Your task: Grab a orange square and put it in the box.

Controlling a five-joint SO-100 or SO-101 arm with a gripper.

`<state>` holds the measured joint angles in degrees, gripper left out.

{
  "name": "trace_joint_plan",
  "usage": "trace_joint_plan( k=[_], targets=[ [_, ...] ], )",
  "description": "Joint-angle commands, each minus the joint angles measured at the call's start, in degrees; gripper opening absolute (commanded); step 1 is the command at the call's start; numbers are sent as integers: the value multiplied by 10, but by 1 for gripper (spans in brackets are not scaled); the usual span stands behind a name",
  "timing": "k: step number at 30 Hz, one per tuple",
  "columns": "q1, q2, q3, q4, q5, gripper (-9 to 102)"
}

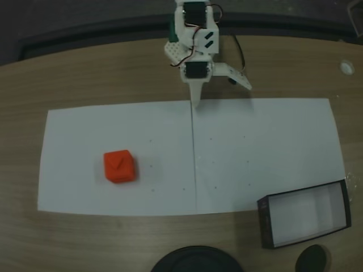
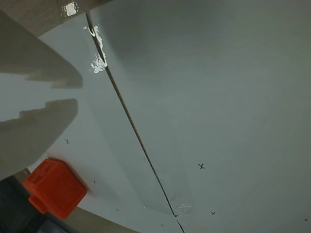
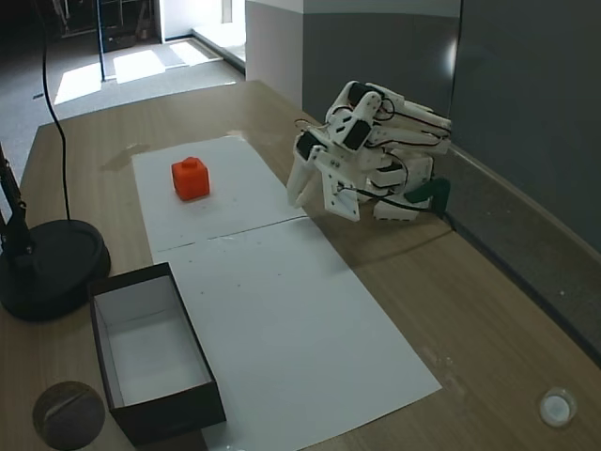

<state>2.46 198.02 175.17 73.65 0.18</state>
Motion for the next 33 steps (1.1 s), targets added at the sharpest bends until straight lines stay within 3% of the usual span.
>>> trace_joint_plan(
  k=[1,29,33],
  targets=[
    [2,11,-33,4,4,0],
    [2,11,-33,4,4,0],
    [9,12,-24,-56,-1,1]
  ],
)
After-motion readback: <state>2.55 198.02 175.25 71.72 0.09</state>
